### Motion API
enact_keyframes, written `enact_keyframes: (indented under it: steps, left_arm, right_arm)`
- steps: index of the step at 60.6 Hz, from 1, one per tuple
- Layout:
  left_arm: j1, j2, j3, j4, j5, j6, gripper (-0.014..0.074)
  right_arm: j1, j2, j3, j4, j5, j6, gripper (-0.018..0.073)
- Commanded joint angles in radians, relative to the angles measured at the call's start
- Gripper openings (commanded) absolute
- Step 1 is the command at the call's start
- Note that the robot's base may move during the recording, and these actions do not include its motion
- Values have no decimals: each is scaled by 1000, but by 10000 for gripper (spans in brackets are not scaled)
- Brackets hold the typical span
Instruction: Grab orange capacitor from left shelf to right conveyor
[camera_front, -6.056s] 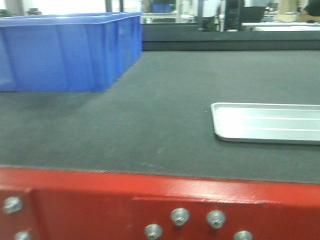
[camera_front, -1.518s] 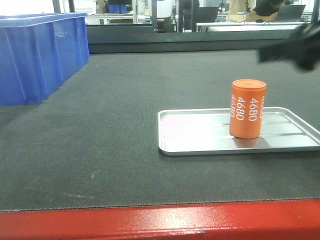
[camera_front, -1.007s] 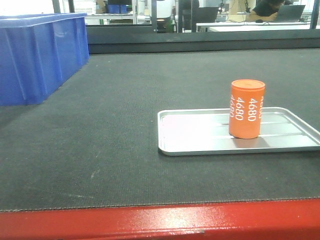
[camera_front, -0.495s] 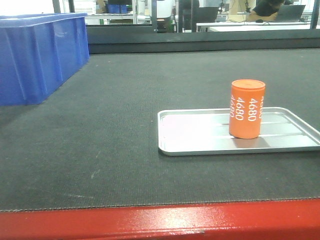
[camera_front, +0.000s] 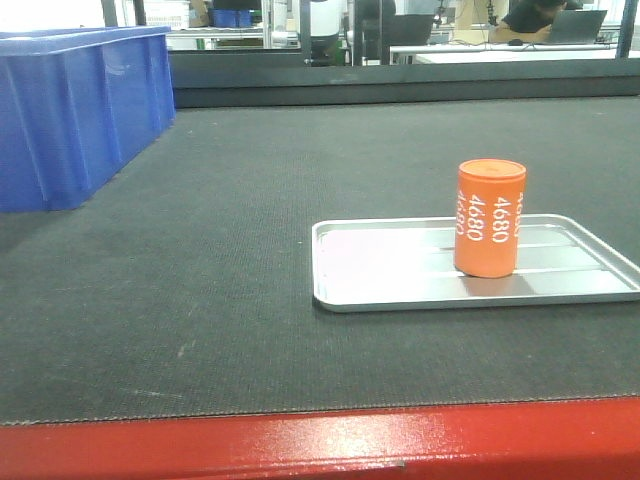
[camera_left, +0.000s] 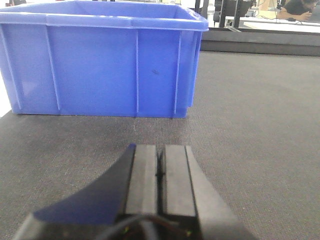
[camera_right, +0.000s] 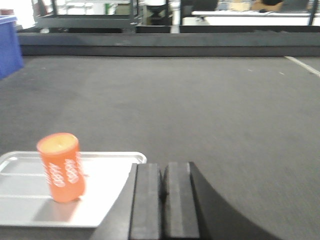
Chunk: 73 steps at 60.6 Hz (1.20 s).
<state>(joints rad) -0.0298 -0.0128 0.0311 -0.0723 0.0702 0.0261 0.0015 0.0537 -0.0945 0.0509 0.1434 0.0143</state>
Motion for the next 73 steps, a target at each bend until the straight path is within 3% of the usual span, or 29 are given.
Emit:
enact_keyframes:
  steps: [1,11,73]
  left_arm:
    - [-4,-11,-5,-2,-87,-2,-127]
    - [-4,-10,-5,-2,-87,-2,-127]
    - [-4,-10,-5,-2,-87,-2,-127]
  right_arm:
    - [-32,-83,32,9,-83,-14,54]
    - [-47,-71,121,10,-152,5,54]
    - [-47,-78,119,10,-143,4,54]
